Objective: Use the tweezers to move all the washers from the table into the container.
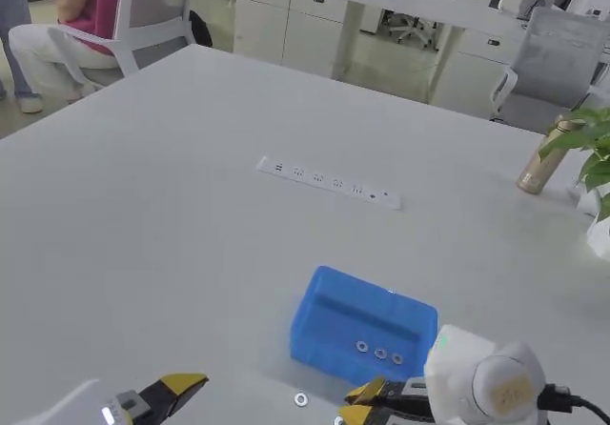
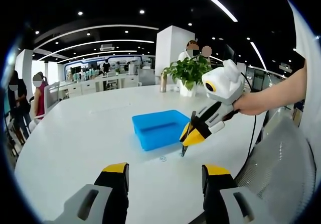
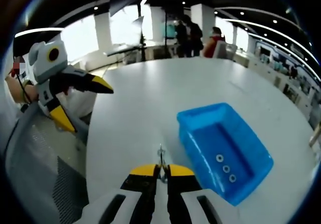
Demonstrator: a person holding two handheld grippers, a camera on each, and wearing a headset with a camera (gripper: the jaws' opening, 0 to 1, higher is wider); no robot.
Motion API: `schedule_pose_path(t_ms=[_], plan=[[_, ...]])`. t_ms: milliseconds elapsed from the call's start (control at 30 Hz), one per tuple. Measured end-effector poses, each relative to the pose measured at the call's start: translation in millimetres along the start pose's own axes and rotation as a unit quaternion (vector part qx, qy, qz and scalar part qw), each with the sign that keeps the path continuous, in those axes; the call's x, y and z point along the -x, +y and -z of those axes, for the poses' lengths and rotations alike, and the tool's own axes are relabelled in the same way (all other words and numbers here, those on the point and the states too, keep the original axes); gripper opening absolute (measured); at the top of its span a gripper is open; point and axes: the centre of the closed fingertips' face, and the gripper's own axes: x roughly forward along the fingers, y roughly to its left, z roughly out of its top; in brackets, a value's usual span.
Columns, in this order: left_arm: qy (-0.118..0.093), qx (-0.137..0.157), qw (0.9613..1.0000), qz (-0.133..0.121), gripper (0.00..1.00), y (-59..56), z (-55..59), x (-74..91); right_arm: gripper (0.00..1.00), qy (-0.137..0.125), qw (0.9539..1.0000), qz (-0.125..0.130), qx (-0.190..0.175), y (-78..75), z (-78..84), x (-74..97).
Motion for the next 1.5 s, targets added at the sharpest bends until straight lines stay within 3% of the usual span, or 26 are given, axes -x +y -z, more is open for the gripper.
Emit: schedule_pose_path(t_ms=[433, 767, 1100, 1500], plan=[[0.003, -0.001, 1.0000, 0.000, 0.58, -0.3, 0.8, -0.2, 0.03, -0.014, 0.9998, 0.000, -0.013, -0.3, -6.2, 5.2], [0.005, -0.001, 1.0000, 0.001, 0.58, -0.4, 1.7, -0.5, 0.03, -0.046, 0.9986, 0.001, -0.026, -4.7, -29.3, 14.1], [0.006, -0.002, 1.0000, 0.005, 0.56, -1.7, 2.1, -0.6, 0.03, -0.081, 0.9960, 0.016, -0.035, -19.9, -54.8, 27.2], [0.007, -0.004, 1.0000, 0.006, 0.55, -2.0, 2.4, -0.8, 0.03, -0.094, 0.9945, 0.030, -0.037, -39.7, -65.7, 26.8]])
